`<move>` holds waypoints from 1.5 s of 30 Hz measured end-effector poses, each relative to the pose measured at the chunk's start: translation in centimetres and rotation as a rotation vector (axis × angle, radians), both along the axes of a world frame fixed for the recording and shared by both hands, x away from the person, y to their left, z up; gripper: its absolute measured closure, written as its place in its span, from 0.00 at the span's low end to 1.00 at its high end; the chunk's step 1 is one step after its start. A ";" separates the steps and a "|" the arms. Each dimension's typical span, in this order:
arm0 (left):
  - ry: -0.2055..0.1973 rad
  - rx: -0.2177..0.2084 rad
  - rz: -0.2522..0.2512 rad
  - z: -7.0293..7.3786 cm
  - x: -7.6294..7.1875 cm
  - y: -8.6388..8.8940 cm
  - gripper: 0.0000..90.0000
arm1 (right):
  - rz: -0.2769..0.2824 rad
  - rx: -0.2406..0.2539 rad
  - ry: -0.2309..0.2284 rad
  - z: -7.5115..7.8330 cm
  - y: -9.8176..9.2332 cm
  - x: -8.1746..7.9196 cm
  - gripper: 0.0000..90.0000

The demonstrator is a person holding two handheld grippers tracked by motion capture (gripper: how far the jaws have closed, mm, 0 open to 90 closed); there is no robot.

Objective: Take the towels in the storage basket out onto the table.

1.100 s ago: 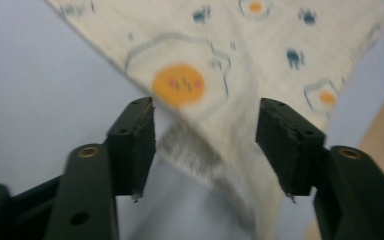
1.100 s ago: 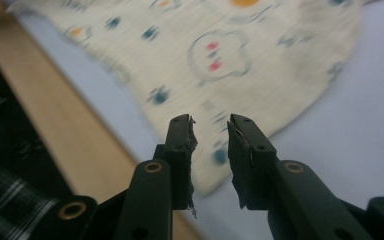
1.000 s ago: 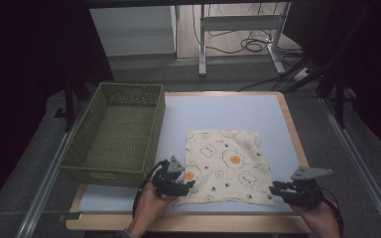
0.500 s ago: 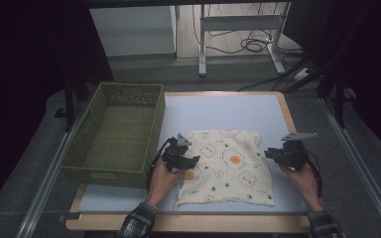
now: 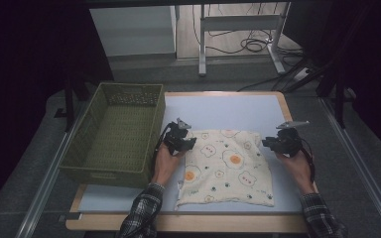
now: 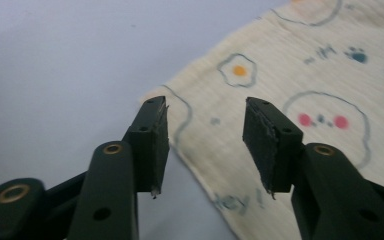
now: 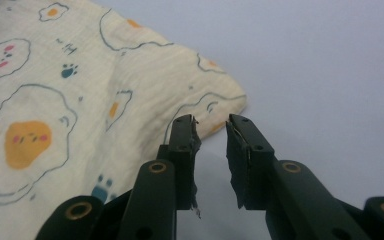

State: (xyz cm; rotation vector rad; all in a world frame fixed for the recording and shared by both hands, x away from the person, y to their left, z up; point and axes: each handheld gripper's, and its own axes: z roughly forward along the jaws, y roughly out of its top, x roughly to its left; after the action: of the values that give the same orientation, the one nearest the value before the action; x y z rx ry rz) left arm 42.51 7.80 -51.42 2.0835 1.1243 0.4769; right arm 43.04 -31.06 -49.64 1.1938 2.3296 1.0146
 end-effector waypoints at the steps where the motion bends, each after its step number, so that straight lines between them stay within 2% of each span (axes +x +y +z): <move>1: 0.003 -0.002 0.012 0.0 0.3 0.2 0.63 | -0.003 0.003 0.000 0.0 0.1 0.2 0.81; 5: 0.010 -0.007 0.033 -0.3 1.4 0.5 0.68 | -0.011 -0.003 -0.004 0.1 0.3 1.2 0.84; 12: 0.009 0.020 0.053 -1.0 2.8 0.3 0.69 | -0.027 0.005 0.001 0.2 0.5 2.6 0.85; 14: 0.012 0.021 0.062 -1.3 3.1 0.2 0.68 | -0.033 0.016 0.006 -0.2 0.6 2.8 0.82; 16: 0.014 0.020 0.066 -1.6 3.2 0.1 0.65 | -0.033 0.001 0.007 -0.6 0.9 3.0 0.78; 19: 0.014 0.045 0.072 -2.0 3.3 -0.1 0.62 | -0.035 -0.020 0.008 -1.3 1.2 3.4 0.74; 23: 0.018 0.005 0.075 -2.3 3.4 0.0 0.64 | -0.035 -0.047 0.012 -2.0 1.6 4.2 0.73; 27: 0.041 -0.090 0.074 -2.7 3.3 0.4 0.81 | -0.019 -0.033 0.027 -2.0 2.2 4.2 0.93; 28: 0.050 -0.110 0.064 -2.7 3.3 0.5 0.90 | -0.011 -0.049 0.030 -1.9 2.3 4.2 0.95; 29: 0.057 -0.121 0.067 -2.7 3.4 0.5 0.94 | -0.011 -0.064 0.029 -1.8 2.4 4.2 0.96; 31: 0.049 -0.096 0.060 -2.5 3.6 0.4 0.96 | -0.018 -0.130 0.004 -1.5 2.6 4.5 0.97; 32: 0.041 -0.079 0.058 -2.4 3.7 0.3 0.96 | -0.017 -0.137 0.000 -1.4 2.6 4.6 0.97; 35: 0.006 -0.072 0.078 -1.7 4.5 0.3 0.96 | -0.024 -0.133 -0.004 -0.7 2.3 5.6 0.97; 39: -0.032 -0.053 0.100 0.0 5.6 0.1 0.96 | -0.045 -0.110 -0.024 0.7 2.1 7.3 0.97; 41: -0.052 -0.028 0.097 0.5 5.2 0.0 0.96 | -0.037 -0.097 -0.032 1.4 2.1 7.5 0.97; 42: -0.067 0.006 0.089 0.7 4.7 -0.1 0.96 | -0.029 -0.094 -0.037 1.5 2.2 7.3 0.97; 43: -0.072 0.019 0.089 0.8 4.4 -0.2 0.96 | -0.011 -0.099 -0.041 1.7 2.2 6.9 0.97; 45: -0.083 0.030 0.093 1.0 3.6 -0.2 0.96 | 0.005 -0.107 -0.048 1.8 2.1 6.3 0.97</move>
State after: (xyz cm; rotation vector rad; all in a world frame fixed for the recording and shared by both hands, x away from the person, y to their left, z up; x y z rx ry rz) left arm 46.12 7.58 -50.44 2.0248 1.1749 0.6231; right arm 49.32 -28.93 -47.83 1.1109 2.3197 0.8986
